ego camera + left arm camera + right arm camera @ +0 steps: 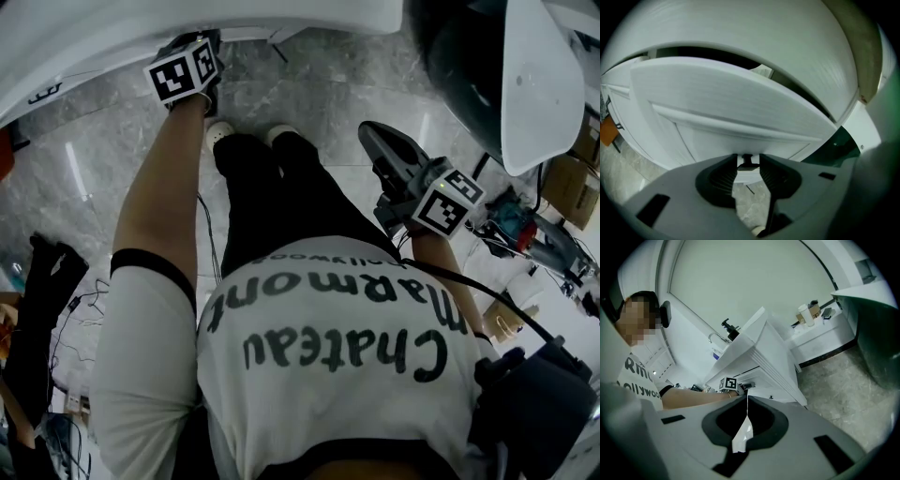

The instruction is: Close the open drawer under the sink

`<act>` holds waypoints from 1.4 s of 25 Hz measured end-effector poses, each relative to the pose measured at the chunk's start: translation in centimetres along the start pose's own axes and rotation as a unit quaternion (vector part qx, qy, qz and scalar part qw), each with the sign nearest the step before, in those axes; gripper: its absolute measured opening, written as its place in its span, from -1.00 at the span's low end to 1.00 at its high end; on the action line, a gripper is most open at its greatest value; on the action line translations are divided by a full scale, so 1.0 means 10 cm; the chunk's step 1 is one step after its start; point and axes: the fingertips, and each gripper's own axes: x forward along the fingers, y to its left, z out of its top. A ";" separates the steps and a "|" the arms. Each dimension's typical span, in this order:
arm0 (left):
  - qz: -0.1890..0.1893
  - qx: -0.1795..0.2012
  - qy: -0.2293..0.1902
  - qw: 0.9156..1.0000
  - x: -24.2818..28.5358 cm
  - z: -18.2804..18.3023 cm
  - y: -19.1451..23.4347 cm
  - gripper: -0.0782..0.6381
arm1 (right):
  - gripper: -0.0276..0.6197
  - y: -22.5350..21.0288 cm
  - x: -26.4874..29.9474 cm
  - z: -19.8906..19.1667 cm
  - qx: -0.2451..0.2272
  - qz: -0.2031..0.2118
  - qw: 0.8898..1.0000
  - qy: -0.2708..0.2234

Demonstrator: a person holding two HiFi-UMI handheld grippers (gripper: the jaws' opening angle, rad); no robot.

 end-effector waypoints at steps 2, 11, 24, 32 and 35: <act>-0.003 0.008 -0.003 1.000 -0.03 0.01 0.05 -0.38 | -0.88 0.07 -0.02 0.04 -0.008 -0.005 1.000 -0.006; 0.006 0.032 0.012 0.999 -0.18 0.07 -0.02 -0.38 | -0.88 0.28 -0.16 0.24 -0.022 -0.007 0.999 -0.026; -0.015 0.109 -0.042 0.993 -1.24 0.38 -0.65 -0.39 | -0.88 1.03 -0.41 0.58 -0.056 0.051 0.996 -0.045; -0.104 0.061 -0.108 0.987 -2.31 0.66 -1.03 -0.51 | -0.88 1.49 -0.27 0.92 -0.096 0.083 0.989 -0.071; -0.122 0.038 -0.141 0.982 -2.82 0.89 -1.02 -0.61 | -0.88 1.71 -0.22 1.15 -0.108 0.090 0.985 -0.103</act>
